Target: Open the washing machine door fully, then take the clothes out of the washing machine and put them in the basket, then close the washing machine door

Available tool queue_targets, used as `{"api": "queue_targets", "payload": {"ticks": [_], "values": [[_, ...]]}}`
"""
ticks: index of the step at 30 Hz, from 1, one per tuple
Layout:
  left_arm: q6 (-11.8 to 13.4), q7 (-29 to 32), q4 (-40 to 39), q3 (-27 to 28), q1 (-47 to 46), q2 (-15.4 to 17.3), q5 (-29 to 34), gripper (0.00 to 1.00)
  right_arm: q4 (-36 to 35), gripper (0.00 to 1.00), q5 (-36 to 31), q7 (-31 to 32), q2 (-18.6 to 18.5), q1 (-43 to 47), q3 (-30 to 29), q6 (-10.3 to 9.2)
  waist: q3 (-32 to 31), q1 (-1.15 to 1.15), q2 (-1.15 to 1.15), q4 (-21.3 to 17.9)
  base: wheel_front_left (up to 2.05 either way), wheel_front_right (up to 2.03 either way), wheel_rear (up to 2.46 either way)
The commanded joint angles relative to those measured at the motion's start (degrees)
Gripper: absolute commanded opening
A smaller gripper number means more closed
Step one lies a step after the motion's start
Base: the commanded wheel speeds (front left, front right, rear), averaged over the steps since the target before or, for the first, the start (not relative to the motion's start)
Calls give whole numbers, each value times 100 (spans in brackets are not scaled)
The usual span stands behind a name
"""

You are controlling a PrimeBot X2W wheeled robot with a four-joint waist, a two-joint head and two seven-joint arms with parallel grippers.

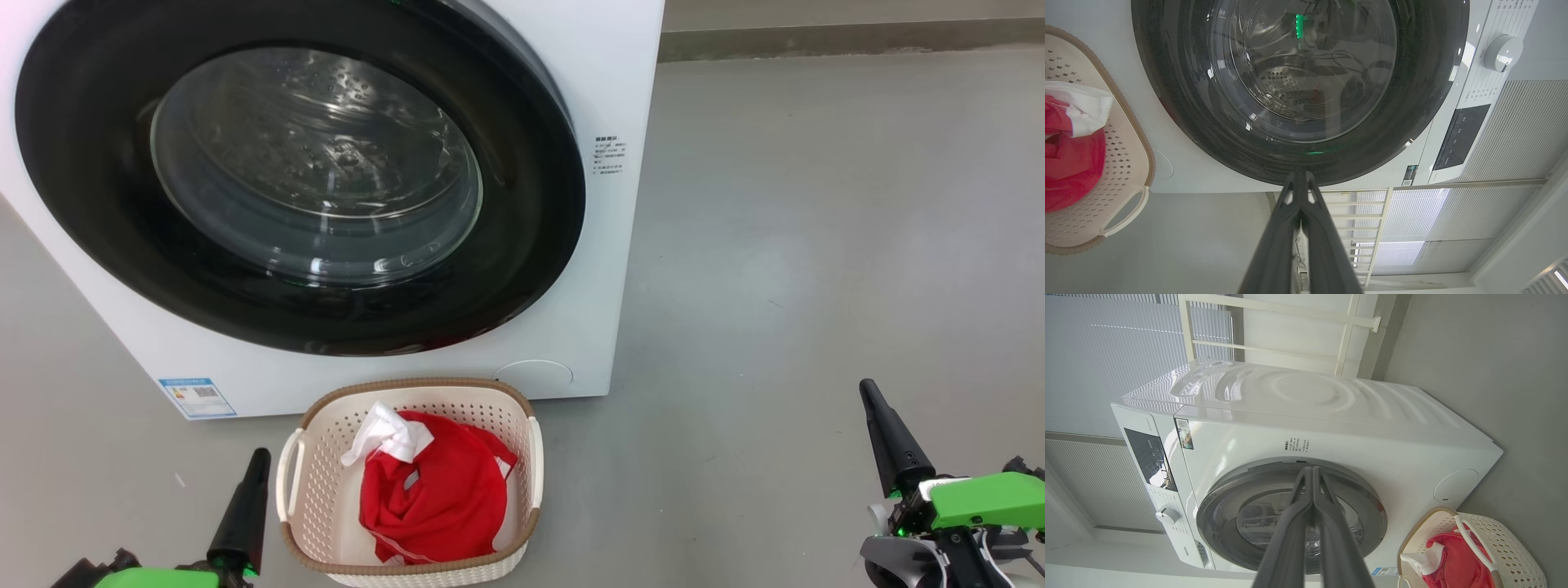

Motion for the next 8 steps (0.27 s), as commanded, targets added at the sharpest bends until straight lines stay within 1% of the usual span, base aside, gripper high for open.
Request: {"api": "queue_targets", "payload": {"ticks": [1,8], "values": [[-41,23,-122,153,-226,127,-41,0,-167,0,-6,33,-29,-234,78,2,0,0,0,0,0,0,0],[-41,23,-122,153,-226,127,-41,0,-167,0,-7,34,-28,-235,77,2,0,0,0,0,0,0,0]]}}
